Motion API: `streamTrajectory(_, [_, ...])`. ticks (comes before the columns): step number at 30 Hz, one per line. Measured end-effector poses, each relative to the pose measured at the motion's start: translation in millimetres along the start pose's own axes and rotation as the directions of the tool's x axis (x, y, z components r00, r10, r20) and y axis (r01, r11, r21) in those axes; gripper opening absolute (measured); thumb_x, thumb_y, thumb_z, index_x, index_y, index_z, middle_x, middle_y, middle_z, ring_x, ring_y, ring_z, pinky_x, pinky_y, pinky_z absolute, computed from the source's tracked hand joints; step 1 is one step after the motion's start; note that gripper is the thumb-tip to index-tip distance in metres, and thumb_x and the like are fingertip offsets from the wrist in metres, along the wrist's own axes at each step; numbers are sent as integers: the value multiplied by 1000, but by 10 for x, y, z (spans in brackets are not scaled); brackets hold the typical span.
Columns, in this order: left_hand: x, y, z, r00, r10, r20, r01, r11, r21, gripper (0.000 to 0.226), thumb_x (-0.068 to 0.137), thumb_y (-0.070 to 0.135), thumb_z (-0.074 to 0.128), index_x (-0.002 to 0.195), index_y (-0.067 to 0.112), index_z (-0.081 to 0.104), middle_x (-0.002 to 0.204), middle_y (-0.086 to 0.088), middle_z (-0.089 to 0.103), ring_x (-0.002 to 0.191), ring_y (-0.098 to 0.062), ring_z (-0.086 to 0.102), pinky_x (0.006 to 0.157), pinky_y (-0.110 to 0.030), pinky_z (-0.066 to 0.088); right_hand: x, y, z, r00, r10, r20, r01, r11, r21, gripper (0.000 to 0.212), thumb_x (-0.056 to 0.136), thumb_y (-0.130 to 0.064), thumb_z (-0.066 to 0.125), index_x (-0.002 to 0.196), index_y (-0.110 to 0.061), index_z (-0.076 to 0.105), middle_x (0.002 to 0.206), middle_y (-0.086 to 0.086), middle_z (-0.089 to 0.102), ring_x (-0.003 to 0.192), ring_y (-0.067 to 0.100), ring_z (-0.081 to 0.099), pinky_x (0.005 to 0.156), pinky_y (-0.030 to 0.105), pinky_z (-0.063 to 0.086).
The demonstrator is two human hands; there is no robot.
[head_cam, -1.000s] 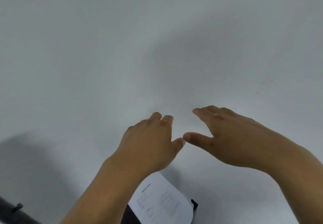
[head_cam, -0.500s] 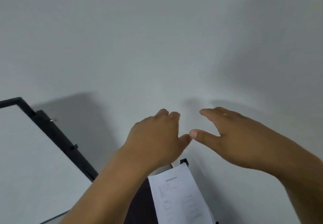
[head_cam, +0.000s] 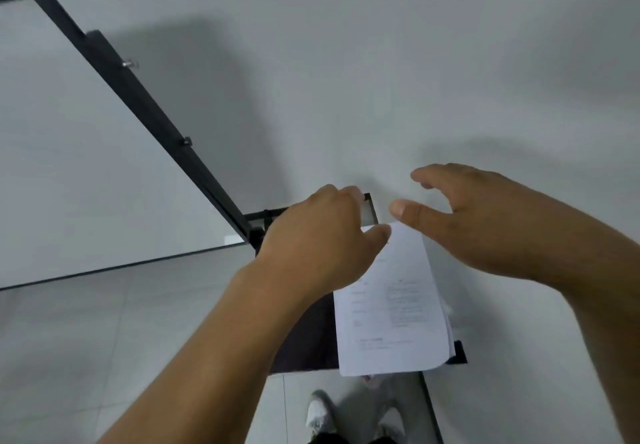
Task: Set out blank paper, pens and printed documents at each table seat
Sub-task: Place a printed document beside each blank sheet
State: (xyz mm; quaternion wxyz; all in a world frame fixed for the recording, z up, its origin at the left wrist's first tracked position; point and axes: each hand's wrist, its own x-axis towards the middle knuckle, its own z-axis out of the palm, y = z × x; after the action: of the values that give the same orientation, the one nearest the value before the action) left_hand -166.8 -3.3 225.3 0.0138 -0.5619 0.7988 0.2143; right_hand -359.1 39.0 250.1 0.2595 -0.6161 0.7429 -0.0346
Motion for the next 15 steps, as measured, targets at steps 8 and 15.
streamTrajectory(8, [199, -424, 1170, 990, -32, 134, 56, 982, -181, 59, 104, 64, 58, 155, 35, 55, 150, 12, 64, 114, -10, 65, 83, -30, 44, 306, 411, 1080, 986, 104, 134, -110, 993, 37, 114, 64, -97, 23, 161, -39, 42, 165, -10, 50, 142, 20, 55, 106, 46, 45])
streamTrajectory(15, [390, -786, 1947, 977, -171, 124, 208, 883, -422, 52, 100, 61, 66, 148, 39, 60, 144, 19, 64, 92, 4, 60, 66, -16, 35, 559, 739, 1724, 982, 163, 99, -175, 976, 129, 108, 66, -98, 33, 157, -41, 47, 156, -14, 57, 136, 16, 58, 105, 45, 45])
